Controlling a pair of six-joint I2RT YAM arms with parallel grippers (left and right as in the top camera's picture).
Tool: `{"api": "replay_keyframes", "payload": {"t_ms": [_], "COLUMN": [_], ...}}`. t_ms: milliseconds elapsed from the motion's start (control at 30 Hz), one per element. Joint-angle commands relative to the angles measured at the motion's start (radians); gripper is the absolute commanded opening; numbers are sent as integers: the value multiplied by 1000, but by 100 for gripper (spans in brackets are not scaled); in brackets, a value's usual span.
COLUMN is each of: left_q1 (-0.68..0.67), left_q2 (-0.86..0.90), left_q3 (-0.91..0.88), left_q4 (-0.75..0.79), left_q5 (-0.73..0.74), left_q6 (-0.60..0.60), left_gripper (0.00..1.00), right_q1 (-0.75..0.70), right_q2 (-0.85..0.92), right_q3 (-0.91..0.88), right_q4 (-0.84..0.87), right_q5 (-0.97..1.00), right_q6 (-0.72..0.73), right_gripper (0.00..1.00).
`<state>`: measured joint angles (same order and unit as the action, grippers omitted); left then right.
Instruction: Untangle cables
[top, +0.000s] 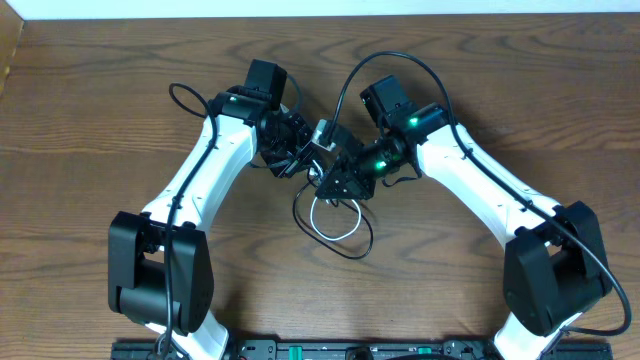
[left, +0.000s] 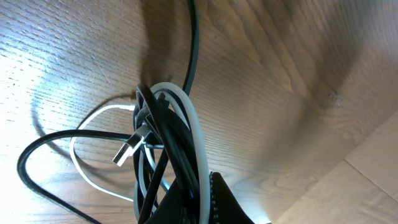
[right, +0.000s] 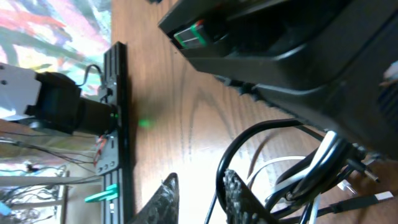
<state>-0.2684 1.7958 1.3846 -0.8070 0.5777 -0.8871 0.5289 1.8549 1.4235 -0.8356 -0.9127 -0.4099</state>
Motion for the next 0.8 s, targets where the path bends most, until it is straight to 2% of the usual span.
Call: {"api": "replay_keyframes", "payload": {"t_ms": [0, 167, 267, 667, 767], "left_q1": [5, 5, 5, 6, 6], "left_q2": [-25, -25, -25, -25, -25], "left_q3": [22, 22, 22, 22, 22], "left_q4": [3, 3, 3, 4, 4], "left_q5": [22, 22, 22, 22, 21], "left_q6": [-13, -13, -13, -13, -12], "left_gripper": [7, 7, 7, 8, 8], "right_q1": [10, 9, 9, 10, 12], "right_q2": [4, 5, 5, 111, 122], "right_q3": [-2, -7, -8, -10, -10], "right_q4": [-22, -6, 10, 47, 60], "right_q5": [-32, -24, -18, -60, -98], "right_q6": [-13, -51, -52, -52, -52], "right_gripper": [18, 31, 33, 33, 25]}}
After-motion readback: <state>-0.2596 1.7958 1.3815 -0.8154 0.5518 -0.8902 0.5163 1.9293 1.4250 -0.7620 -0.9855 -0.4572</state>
